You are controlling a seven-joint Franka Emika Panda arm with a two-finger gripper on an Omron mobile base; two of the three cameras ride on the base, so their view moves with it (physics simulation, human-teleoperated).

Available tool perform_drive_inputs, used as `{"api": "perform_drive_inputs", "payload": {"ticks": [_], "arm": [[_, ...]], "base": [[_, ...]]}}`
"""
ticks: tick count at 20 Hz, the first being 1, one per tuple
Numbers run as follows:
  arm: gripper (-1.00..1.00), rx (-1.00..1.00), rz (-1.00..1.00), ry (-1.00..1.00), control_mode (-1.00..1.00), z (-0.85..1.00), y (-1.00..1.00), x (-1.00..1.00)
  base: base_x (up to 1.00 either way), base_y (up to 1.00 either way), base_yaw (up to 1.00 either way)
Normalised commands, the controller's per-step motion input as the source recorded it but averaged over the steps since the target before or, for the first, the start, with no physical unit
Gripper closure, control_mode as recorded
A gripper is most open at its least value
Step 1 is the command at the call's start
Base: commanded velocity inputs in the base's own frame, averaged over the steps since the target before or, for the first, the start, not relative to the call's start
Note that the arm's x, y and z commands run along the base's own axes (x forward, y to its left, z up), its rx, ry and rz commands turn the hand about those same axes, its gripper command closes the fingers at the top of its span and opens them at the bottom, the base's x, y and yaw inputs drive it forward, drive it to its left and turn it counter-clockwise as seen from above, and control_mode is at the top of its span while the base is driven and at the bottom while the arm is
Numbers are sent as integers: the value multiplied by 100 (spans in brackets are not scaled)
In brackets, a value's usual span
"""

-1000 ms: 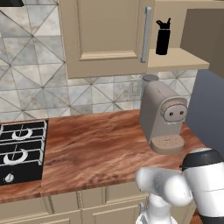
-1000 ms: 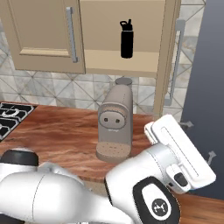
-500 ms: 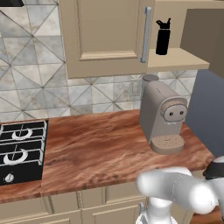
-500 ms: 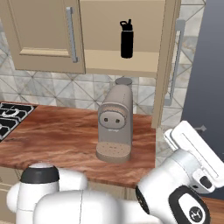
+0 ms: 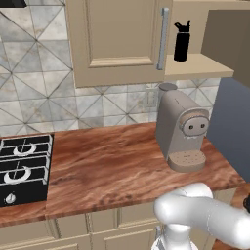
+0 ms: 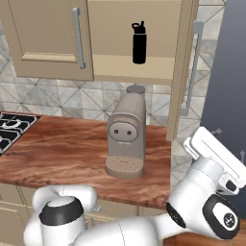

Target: Pick the avocado and bread from the counter and place them on the plate. Then pick the jam from the cabinet and place it next to the plate. Lastly close the cabinet door.

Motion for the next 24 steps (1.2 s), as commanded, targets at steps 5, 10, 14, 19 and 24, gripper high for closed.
{"api": "perform_drive_inputs", "payload": {"ticks": [5, 10, 14, 19, 24], "arm": [[-100, -33, 34, -13, -100, 16, 14, 0], [-100, -33, 29, -24, -100, 43, 9, -14], [-100, -36, 31, -29, -100, 57, 26, -20], [-100, -34, 22, -11, -100, 61, 56, -6], [-100, -37, 23, 0, -100, 68, 68, 5]], "base": [[0, 0, 0], [0, 0, 0], [0, 0, 0], [0, 0, 0], [0, 0, 0]]}}
